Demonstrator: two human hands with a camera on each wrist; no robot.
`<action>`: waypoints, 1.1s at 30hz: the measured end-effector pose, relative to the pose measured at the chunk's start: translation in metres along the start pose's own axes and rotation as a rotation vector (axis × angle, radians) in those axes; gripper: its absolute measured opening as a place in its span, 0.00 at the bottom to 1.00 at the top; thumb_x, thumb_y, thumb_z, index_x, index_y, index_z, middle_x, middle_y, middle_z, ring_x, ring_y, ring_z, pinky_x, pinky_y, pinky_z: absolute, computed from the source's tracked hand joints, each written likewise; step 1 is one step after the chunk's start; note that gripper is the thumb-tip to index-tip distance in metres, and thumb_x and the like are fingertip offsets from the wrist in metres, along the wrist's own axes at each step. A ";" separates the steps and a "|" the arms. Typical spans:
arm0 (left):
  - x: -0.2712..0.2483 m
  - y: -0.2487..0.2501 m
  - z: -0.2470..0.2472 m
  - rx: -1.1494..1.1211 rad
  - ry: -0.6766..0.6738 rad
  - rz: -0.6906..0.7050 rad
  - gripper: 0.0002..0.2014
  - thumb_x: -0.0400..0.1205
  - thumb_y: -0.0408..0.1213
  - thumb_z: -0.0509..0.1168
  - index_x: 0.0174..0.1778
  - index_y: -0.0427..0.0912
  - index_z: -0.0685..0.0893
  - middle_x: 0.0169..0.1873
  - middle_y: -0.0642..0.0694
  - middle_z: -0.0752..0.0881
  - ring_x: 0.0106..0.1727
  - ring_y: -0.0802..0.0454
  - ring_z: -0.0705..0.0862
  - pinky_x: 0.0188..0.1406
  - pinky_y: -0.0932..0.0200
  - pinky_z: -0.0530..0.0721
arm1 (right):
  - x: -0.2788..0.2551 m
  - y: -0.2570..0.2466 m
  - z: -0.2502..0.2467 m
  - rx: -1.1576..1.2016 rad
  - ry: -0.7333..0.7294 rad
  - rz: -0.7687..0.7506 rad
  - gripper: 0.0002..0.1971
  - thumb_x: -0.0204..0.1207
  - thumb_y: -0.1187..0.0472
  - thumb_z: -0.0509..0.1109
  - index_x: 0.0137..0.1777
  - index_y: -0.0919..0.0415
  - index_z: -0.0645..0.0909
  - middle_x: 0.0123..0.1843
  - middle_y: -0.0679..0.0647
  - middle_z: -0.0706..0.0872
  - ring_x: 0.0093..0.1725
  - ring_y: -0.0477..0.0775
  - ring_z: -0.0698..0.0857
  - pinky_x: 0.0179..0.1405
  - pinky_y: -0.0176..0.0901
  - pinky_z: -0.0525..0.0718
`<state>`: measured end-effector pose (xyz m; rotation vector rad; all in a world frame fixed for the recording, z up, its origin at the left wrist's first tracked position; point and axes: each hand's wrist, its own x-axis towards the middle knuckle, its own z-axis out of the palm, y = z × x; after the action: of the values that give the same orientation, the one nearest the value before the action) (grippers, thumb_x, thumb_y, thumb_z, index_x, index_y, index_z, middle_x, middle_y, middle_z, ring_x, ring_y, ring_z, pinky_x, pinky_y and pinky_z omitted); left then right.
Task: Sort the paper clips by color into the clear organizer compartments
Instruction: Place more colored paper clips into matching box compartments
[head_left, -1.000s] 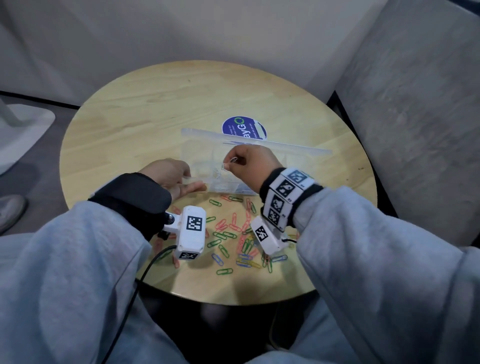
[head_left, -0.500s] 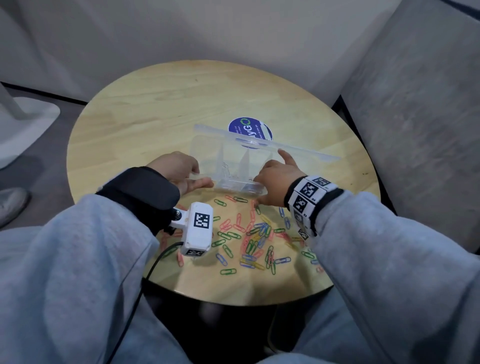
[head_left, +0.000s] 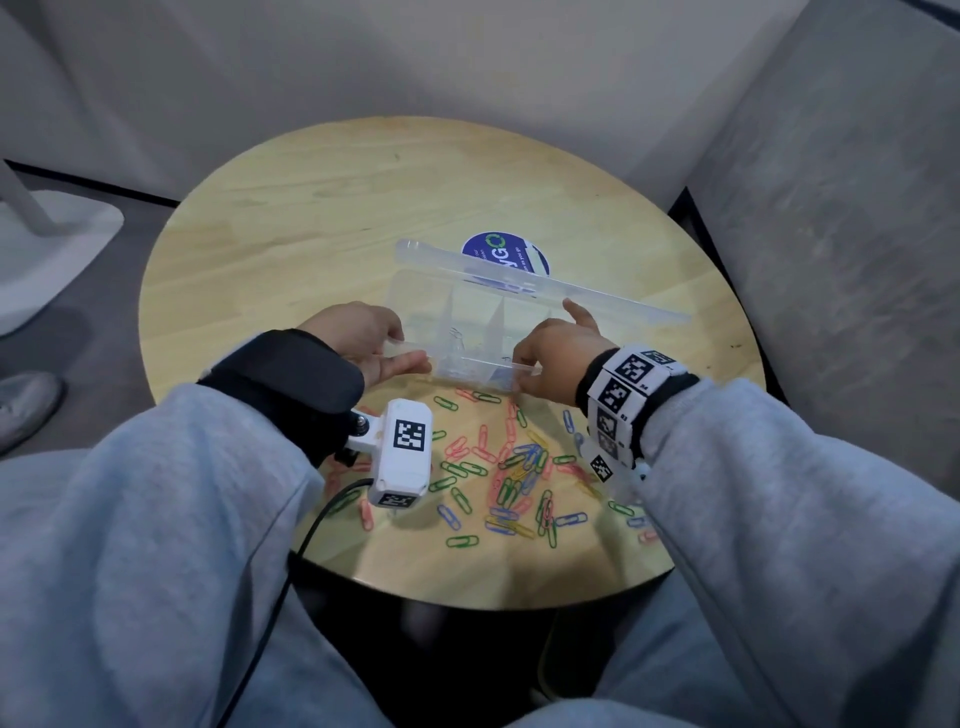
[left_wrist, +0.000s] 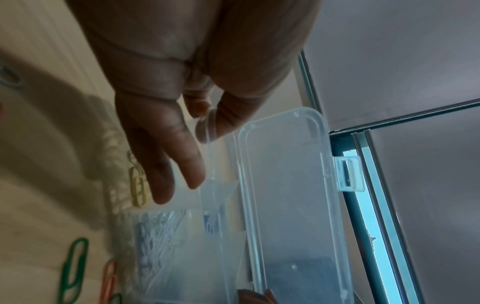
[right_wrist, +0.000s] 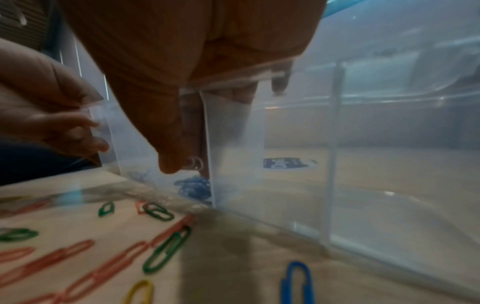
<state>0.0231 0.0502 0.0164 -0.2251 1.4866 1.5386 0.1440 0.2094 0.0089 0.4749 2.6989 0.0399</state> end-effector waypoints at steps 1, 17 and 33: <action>0.001 0.000 0.000 -0.007 -0.001 -0.001 0.23 0.83 0.20 0.49 0.75 0.30 0.59 0.42 0.36 0.67 0.62 0.22 0.80 0.38 0.53 0.89 | -0.003 0.001 -0.001 0.052 0.049 -0.009 0.09 0.78 0.49 0.62 0.50 0.49 0.82 0.52 0.44 0.87 0.67 0.46 0.75 0.81 0.52 0.38; 0.010 -0.003 -0.002 -0.018 0.009 0.074 0.18 0.85 0.26 0.56 0.71 0.30 0.65 0.73 0.28 0.62 0.36 0.34 0.83 0.22 0.63 0.87 | -0.001 -0.036 -0.031 0.513 0.359 0.011 0.15 0.84 0.58 0.58 0.64 0.58 0.81 0.62 0.52 0.85 0.61 0.52 0.81 0.62 0.40 0.74; 0.009 -0.001 -0.013 0.419 0.320 0.380 0.18 0.80 0.43 0.66 0.61 0.41 0.71 0.47 0.45 0.77 0.38 0.50 0.81 0.54 0.47 0.86 | -0.073 0.054 0.028 0.637 0.055 0.291 0.07 0.74 0.57 0.72 0.51 0.54 0.83 0.39 0.47 0.82 0.41 0.48 0.79 0.45 0.38 0.73</action>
<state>0.0128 0.0437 0.0063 0.0681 2.1646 1.4808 0.2353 0.2350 0.0162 1.0573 2.6263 -0.7509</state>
